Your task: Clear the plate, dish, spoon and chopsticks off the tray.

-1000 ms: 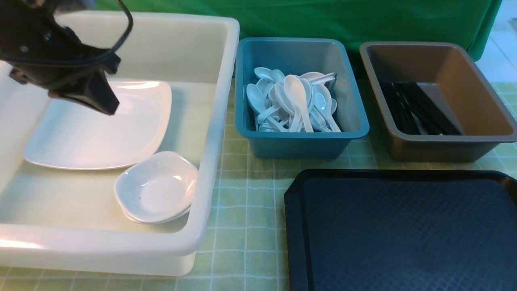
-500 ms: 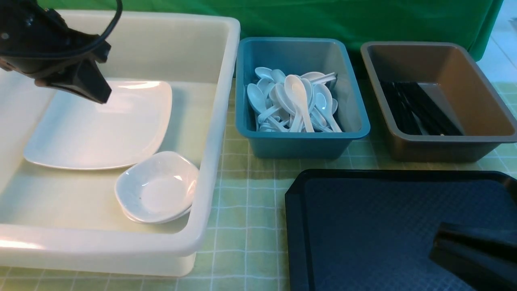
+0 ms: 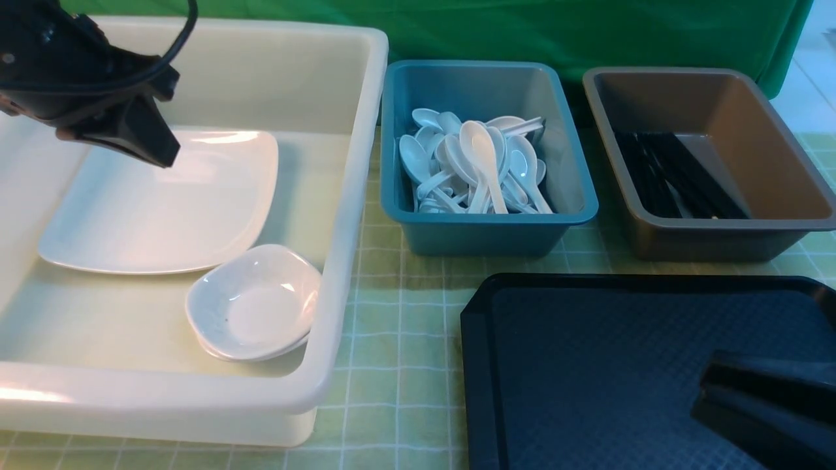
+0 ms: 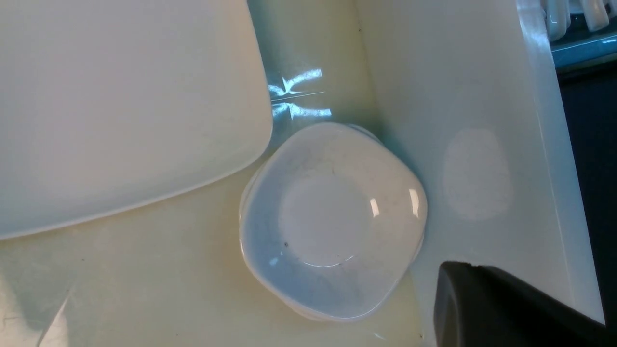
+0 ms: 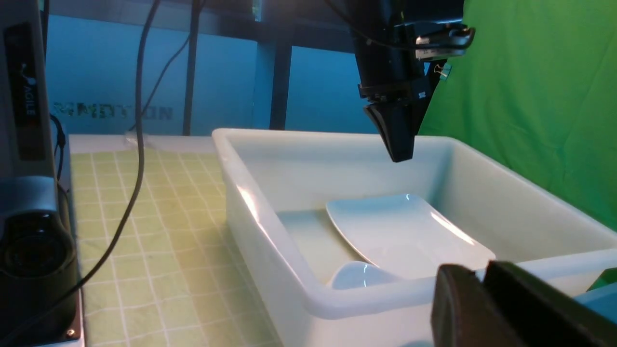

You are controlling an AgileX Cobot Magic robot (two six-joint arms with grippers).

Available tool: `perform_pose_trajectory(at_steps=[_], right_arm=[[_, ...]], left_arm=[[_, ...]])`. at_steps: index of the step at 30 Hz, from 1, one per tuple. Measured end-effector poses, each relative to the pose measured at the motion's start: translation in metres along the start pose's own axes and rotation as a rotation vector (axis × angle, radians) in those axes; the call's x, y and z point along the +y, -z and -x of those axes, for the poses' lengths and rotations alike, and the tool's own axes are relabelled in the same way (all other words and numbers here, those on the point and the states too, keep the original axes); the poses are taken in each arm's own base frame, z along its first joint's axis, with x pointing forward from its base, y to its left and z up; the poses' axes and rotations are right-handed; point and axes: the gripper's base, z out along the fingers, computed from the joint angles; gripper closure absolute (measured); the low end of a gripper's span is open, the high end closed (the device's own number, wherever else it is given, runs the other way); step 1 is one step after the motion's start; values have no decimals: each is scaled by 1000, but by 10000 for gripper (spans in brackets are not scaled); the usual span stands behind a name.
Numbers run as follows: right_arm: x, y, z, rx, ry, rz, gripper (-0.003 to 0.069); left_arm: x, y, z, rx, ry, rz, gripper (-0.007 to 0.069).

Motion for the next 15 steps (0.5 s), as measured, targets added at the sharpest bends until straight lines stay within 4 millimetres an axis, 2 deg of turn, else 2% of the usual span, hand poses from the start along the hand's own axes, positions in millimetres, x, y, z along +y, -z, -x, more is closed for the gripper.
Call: perform_pose_trajectory(at_steps=[8, 15], right_arm=[[0, 0, 0, 0, -1, 0, 561], [0, 0, 0, 0, -9, 1, 547]], left_arm=[[-1, 0, 0, -2, 115, -8, 637], [-1, 0, 0, -2, 139, -8, 637]])
